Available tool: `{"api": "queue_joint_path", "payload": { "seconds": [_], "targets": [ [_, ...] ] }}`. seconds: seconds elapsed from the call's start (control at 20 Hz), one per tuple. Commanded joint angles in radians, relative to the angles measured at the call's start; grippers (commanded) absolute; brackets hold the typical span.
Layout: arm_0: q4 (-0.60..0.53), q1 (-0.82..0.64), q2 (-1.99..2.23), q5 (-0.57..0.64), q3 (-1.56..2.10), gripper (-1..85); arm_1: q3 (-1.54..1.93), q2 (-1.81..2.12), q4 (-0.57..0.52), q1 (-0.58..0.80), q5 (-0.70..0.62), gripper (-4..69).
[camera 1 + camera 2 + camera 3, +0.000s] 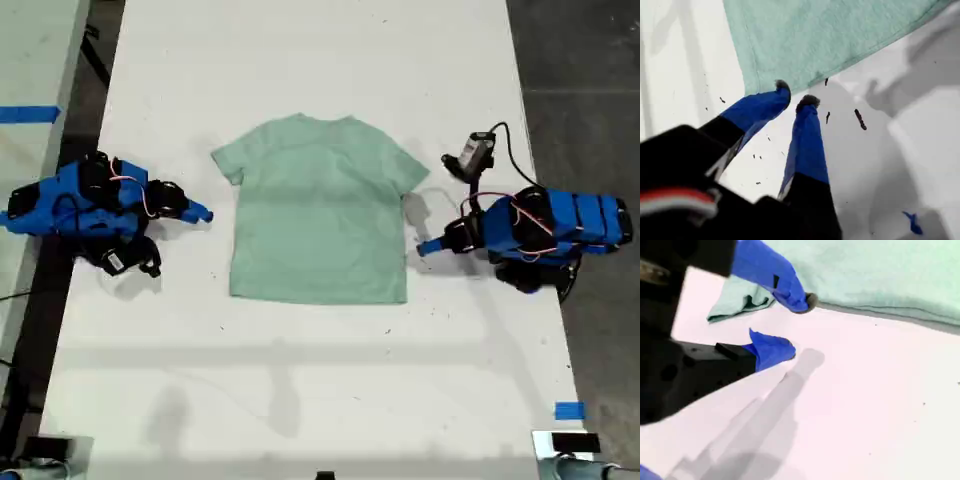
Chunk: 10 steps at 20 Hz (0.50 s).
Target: Fold tshirt
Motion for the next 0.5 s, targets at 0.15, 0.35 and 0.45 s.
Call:
{"api": "queue_joint_path", "payload": {
  "seconds": [0.15, 0.35, 0.45],
  "targets": [
    [0.005, 0.055, -0.003, -0.267, -0.005, 0.1, -0.018, 0.008, -0.046, 0.107, 1.058, -0.1],
    [-0.021, 0.055, -0.003, -0.27, -0.005, 0.1, -0.026, 0.008, -0.051, 0.103, 1.068, -0.1],
    [-0.017, 0.049, -0.003, -0.275, -0.008, 0.1, -0.044, 0.008, -0.049, 0.101, 0.946, -0.1]
  ]
}}
